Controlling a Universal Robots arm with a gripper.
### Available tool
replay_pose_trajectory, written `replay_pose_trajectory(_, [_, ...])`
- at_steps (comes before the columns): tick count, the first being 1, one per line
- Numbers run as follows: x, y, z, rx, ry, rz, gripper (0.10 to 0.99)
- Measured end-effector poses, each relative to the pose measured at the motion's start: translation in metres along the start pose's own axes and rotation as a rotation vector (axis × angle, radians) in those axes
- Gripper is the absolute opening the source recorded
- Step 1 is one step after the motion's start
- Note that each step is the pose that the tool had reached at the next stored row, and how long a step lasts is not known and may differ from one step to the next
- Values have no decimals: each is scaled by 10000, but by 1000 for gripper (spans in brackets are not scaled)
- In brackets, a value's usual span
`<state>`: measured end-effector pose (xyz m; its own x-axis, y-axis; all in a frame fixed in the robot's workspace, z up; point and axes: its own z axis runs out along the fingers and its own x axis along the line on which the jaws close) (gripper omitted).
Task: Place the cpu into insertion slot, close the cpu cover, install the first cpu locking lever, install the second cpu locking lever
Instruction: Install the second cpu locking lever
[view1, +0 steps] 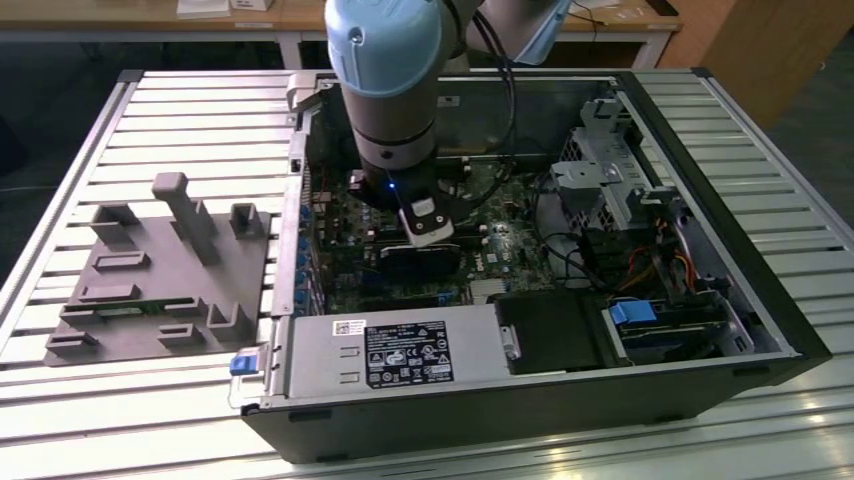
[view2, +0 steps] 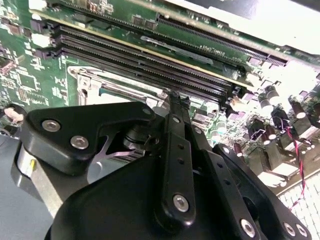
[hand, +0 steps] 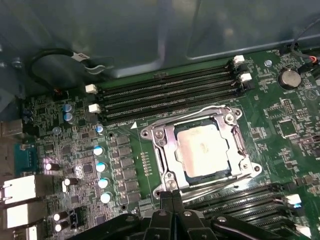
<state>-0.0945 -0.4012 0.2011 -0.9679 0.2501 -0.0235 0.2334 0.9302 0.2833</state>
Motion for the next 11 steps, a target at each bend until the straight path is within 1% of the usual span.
replay_pose_trajectory(4, [4, -11, 34, -226, 48, 21, 102])
replay_pose_trajectory(6, [7, -15, 50, -323, 67, 29, 102])
replay_pose_trajectory(8, [9, -18, 56, -366, 77, 31, 102])
replay_pose_trajectory(11, [9, -19, 54, -371, 80, 34, 102])
